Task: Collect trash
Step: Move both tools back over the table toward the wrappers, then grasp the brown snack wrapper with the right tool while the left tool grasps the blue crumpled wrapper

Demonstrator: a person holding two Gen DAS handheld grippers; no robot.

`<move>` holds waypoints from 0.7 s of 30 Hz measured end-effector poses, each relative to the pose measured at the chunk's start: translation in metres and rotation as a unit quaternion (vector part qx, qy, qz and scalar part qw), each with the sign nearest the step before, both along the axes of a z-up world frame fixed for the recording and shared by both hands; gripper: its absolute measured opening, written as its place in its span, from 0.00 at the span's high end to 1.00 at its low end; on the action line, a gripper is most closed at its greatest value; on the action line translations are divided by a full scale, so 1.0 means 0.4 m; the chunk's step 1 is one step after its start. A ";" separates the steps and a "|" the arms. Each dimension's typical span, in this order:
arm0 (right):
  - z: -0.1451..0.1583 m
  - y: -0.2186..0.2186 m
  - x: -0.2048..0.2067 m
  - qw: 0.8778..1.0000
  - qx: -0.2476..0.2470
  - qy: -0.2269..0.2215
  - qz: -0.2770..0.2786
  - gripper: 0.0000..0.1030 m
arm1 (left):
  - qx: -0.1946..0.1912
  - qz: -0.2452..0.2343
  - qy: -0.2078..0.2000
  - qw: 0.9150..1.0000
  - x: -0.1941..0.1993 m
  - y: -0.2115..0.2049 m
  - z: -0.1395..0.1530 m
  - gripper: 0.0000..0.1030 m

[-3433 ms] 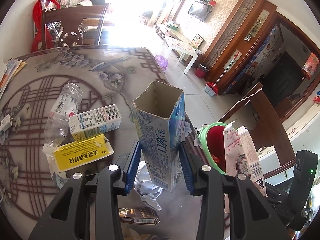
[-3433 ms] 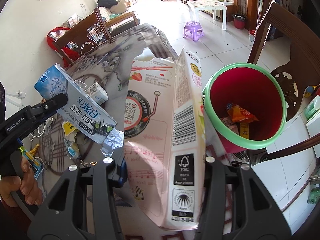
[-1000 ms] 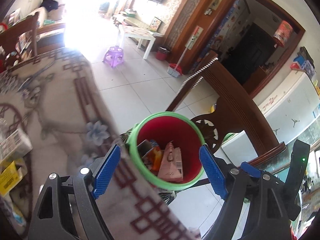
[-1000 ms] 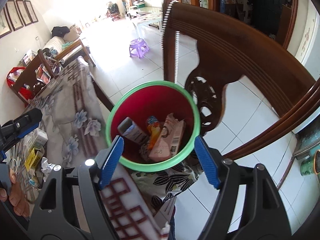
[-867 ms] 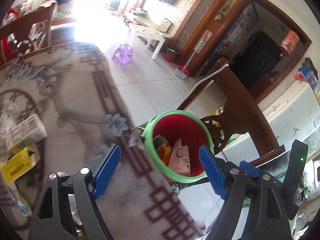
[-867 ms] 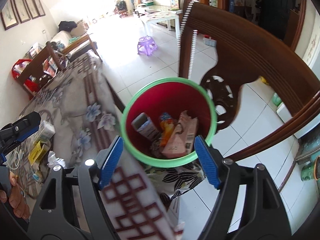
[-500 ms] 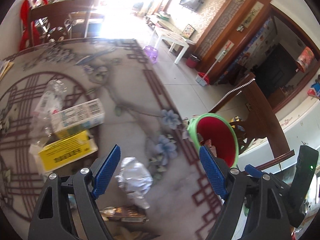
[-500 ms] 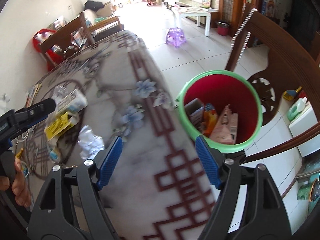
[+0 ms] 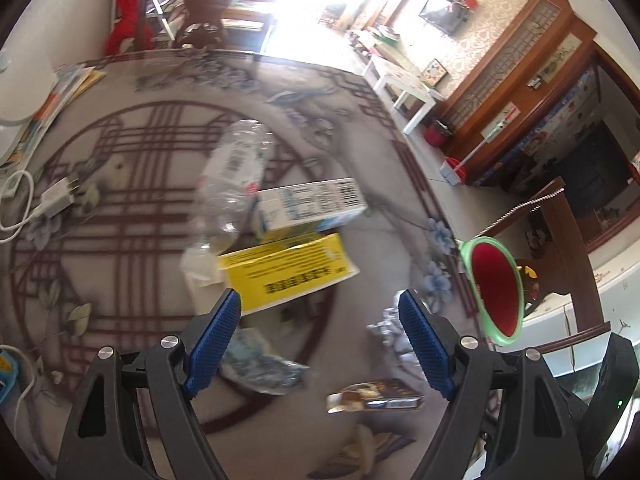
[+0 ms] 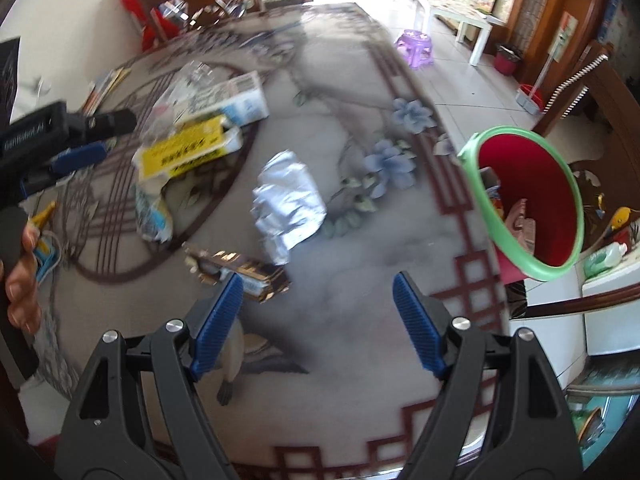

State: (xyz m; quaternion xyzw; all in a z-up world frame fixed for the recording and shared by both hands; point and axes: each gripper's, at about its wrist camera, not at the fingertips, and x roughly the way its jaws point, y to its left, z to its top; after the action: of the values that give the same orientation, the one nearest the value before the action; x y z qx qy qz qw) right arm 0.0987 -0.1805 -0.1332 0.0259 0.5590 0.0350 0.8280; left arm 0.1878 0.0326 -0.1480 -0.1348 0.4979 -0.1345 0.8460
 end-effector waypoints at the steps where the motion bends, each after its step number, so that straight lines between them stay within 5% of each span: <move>1: -0.005 0.016 0.001 1.000 -0.001 0.001 0.007 0.27 | 0.004 0.005 0.001 1.000 -0.001 0.018 -0.005 0.25; 12: -0.054 0.163 0.045 0.992 -0.048 0.017 0.117 0.28 | 0.005 0.036 0.019 0.999 0.000 0.107 -0.040 0.25; 21: -0.128 0.213 0.059 0.985 -0.059 0.058 0.152 0.50 | 0.010 -0.012 0.031 0.999 -0.022 0.096 -0.073 0.25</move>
State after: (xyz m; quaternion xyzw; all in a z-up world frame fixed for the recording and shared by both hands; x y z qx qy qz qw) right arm 0.1224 -0.0953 -0.1842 -0.1066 0.6044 0.1260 0.7794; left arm 0.1790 0.0710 -0.1772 -0.1247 0.5267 -0.1359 0.8298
